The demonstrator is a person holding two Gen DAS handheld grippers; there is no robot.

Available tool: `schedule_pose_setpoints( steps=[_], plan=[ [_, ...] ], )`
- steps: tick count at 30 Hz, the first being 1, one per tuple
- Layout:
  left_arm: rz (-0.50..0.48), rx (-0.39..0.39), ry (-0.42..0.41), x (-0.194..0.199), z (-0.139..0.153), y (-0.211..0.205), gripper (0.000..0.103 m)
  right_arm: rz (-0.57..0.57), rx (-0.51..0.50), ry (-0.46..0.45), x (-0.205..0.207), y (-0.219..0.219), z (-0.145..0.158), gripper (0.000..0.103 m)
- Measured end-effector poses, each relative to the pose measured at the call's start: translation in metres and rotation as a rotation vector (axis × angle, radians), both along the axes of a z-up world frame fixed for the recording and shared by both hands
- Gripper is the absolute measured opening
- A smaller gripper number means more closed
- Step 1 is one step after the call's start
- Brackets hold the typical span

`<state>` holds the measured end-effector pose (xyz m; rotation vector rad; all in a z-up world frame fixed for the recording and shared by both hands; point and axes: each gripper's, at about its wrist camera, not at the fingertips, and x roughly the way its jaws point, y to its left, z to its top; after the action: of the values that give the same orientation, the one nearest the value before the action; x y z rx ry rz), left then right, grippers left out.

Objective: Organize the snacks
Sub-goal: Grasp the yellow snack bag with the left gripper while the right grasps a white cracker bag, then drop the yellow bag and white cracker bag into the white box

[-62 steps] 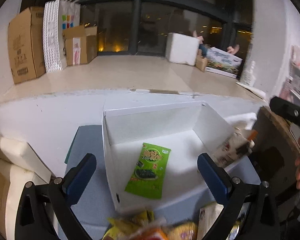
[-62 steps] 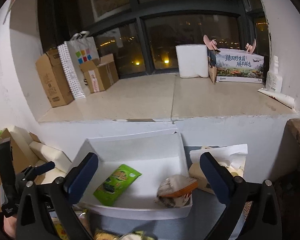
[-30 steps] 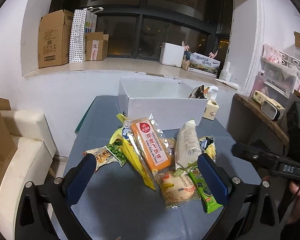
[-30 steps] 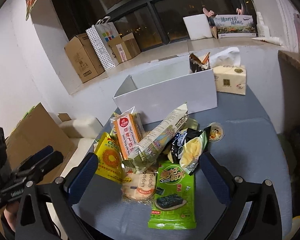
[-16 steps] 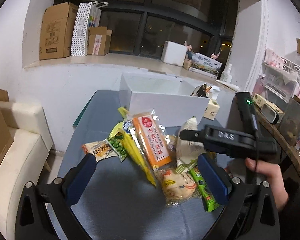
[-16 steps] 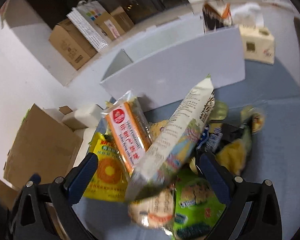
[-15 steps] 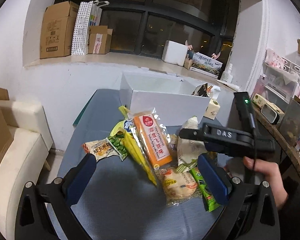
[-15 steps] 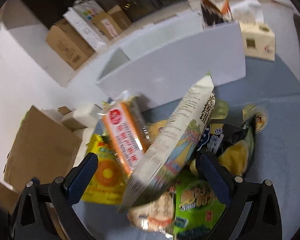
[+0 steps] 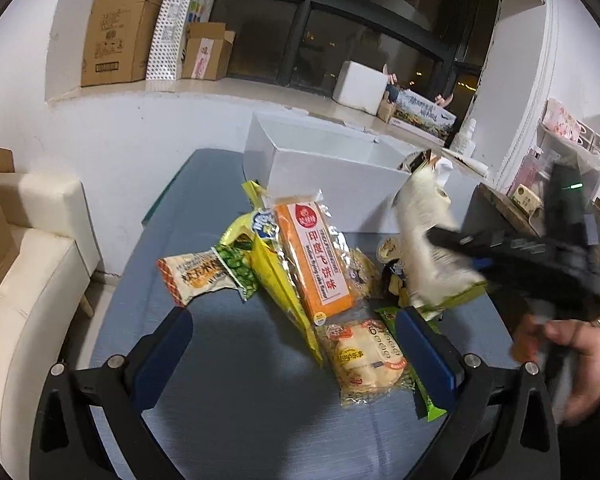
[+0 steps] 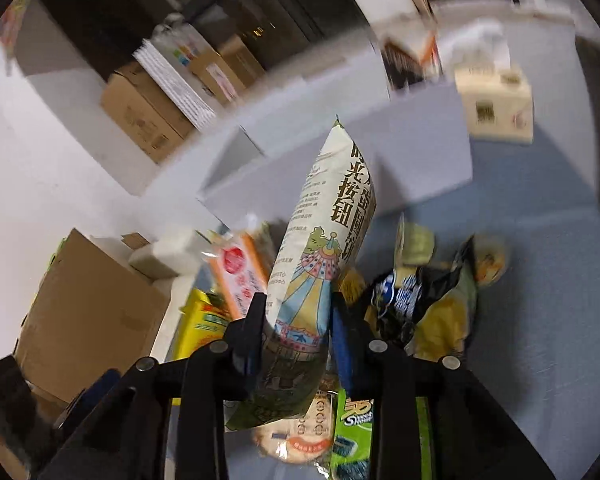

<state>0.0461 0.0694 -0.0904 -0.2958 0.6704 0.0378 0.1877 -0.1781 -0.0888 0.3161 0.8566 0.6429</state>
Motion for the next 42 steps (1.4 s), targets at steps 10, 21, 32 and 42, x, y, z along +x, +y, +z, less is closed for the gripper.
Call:
schedule_pose_setpoints(
  steps=[10,21,32,42],
  plan=[
    [0.012,-0.038,0.202,0.067,-0.048,0.001,0.101,-0.005,-0.005,-0.187,-0.057,-0.038,0.048,0.033],
    [0.009,-0.059,0.203,0.071,-0.058,0.018,0.02,0.03,-0.004,-0.187,-0.065,-0.041,0.045,0.033],
    [-0.065,-0.054,-0.052,0.021,0.026,0.015,0.019,0.075,-0.025,-0.184,-0.062,-0.024,0.041,0.033],
    [-0.101,-0.015,-0.132,0.139,0.085,0.01,0.019,0.105,-0.126,-0.295,0.035,0.001,0.089,0.032]
  ],
)
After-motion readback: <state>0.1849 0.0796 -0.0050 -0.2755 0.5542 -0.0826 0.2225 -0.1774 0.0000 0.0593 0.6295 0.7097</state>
